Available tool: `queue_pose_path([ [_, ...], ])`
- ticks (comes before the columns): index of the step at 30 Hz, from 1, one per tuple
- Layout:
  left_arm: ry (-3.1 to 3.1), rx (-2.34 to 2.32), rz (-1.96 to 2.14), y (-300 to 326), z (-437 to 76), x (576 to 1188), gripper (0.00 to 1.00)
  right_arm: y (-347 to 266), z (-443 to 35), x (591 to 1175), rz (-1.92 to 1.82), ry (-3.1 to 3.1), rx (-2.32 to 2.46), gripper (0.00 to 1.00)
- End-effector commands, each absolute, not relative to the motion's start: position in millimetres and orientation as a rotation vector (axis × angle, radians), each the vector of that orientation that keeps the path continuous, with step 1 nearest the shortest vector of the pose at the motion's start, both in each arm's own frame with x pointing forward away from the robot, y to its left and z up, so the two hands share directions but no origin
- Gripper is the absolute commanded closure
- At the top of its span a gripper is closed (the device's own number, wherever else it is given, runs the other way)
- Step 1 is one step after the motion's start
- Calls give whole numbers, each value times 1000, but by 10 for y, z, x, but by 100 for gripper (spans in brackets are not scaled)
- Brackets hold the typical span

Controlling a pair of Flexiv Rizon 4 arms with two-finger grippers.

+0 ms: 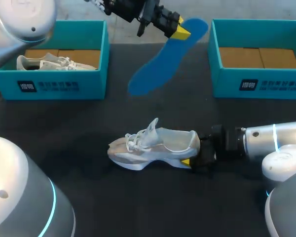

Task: Take the shoe out of the shoebox, open the shoe tongue, remove and reinsert the insole, then place the shoe into the shoebox

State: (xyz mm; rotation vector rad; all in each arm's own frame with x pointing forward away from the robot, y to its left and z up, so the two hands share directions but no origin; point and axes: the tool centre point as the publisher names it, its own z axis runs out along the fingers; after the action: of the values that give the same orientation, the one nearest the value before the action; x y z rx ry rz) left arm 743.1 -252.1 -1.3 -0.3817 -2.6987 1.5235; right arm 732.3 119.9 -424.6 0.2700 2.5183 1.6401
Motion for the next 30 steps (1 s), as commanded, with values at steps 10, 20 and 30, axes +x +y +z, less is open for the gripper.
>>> queue_pose_path([
  [10,-2697,-383,1527,-2510,-22,7426,100,1204,-4244,7315,1635,2521,271,100],
  [20,-2576,-395,1692,-2479,398,7383,100,1204,-4244,7315,1635,2521,271,100],
  [30,-2369,-345,1870,-2274,898,7414,100,1204,-4244,7315,1635,2521,271,100],
])
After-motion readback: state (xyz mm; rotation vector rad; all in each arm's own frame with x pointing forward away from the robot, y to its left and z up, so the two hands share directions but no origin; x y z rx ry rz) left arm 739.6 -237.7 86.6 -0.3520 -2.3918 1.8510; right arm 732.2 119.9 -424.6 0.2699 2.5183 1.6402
